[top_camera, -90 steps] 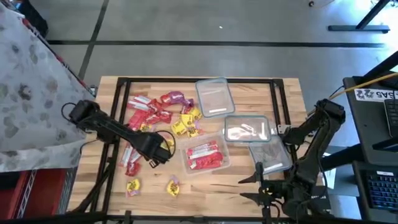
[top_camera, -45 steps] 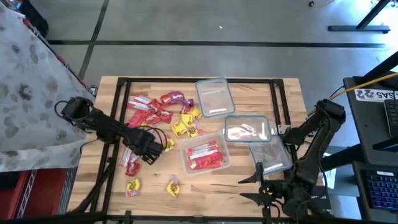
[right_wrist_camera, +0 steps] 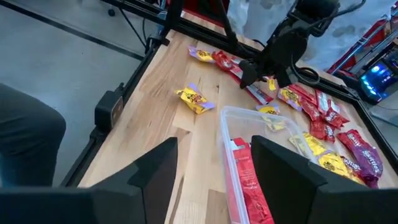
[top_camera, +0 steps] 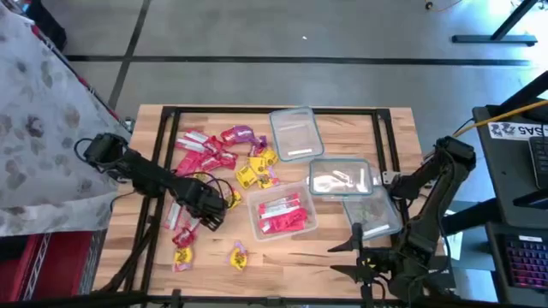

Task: Sort candy
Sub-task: Put the pink candy into the top rectangular transparent food container

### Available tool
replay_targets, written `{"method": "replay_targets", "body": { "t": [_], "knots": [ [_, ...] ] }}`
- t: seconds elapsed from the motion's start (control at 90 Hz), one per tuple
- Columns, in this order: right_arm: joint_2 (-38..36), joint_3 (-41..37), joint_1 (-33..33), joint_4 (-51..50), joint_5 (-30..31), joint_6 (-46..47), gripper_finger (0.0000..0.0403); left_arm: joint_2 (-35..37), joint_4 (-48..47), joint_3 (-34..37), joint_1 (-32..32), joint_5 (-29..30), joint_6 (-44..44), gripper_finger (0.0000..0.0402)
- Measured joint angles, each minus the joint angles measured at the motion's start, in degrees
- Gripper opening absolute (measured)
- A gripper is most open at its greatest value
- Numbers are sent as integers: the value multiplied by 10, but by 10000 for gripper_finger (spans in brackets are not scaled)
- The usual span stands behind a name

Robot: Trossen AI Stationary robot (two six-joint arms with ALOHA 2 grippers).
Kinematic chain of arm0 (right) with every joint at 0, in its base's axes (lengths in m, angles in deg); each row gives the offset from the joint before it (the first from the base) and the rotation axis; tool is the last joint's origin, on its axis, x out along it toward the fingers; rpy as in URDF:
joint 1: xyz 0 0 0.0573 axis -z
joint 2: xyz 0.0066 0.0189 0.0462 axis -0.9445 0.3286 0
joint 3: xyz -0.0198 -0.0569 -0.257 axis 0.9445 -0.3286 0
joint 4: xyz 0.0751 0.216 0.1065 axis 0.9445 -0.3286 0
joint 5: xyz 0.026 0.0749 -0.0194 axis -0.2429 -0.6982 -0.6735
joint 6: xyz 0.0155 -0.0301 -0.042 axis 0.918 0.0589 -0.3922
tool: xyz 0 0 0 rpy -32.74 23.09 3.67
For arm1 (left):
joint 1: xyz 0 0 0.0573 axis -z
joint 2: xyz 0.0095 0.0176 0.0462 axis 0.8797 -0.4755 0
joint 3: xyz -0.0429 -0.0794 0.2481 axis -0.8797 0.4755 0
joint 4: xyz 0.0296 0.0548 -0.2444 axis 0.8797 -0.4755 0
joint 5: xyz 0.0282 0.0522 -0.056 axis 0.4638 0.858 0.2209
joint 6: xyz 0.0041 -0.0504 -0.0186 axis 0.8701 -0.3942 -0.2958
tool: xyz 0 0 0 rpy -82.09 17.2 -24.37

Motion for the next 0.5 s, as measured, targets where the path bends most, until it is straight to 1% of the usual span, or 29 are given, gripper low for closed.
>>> {"method": "replay_targets", "body": {
  "t": [0.111,0.156,0.244,0.411,0.444,0.5],
  "knots": [
    [0,0,0,-1,0,0,193,-1,5,-8,0,-1,-10,23],
    [0,0,0,0,0,0,193,-2,-14,-21,0,3,-10,11],
    [0,0,0,-1,0,0,193,-6,-65,-59,1,29,-7,7],
    [0,0,0,-2,10,0,193,-4,-154,-181,1,73,9,2],
    [0,0,0,-3,11,-1,193,-4,-158,-207,1,86,9,2],
    [0,0,0,-2,12,-1,193,-3,-139,-250,1,115,12,1]
  ]
}}
